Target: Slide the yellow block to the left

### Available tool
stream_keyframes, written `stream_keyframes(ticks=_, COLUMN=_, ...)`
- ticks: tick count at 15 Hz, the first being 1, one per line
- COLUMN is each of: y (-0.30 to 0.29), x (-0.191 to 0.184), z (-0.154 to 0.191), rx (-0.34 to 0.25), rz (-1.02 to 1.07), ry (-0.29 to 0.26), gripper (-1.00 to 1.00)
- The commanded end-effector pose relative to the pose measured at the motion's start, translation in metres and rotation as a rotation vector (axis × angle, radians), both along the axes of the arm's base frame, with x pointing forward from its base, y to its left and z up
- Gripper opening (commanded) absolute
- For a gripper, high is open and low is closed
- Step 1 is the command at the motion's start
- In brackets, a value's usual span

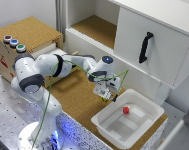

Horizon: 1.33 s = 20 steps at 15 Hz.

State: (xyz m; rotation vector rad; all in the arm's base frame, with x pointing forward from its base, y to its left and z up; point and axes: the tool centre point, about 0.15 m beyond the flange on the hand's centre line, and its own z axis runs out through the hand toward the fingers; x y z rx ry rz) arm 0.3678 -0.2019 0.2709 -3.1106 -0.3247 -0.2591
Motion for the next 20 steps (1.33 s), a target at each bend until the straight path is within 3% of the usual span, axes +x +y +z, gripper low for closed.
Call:
stream_keyframes(ticks=1, y=-0.018, x=0.032, z=-0.059, rx=0.028, rz=-0.006, ry=0.019, gripper=-1.00)
stream_keyframes(ticks=9, y=0.002, x=0.035, z=-0.081, rx=0.052, rz=-0.007, ry=0.044, gripper=-1.00)
stream_keyframes(ticks=14, y=0.026, x=0.022, z=-0.070, rx=0.098, rz=-0.007, ry=0.040, gripper=-1.00)
stream_keyframes(ticks=20, y=0.046, x=0.008, z=-0.066, rx=0.111, rz=-0.009, ry=0.058, gripper=-1.00)
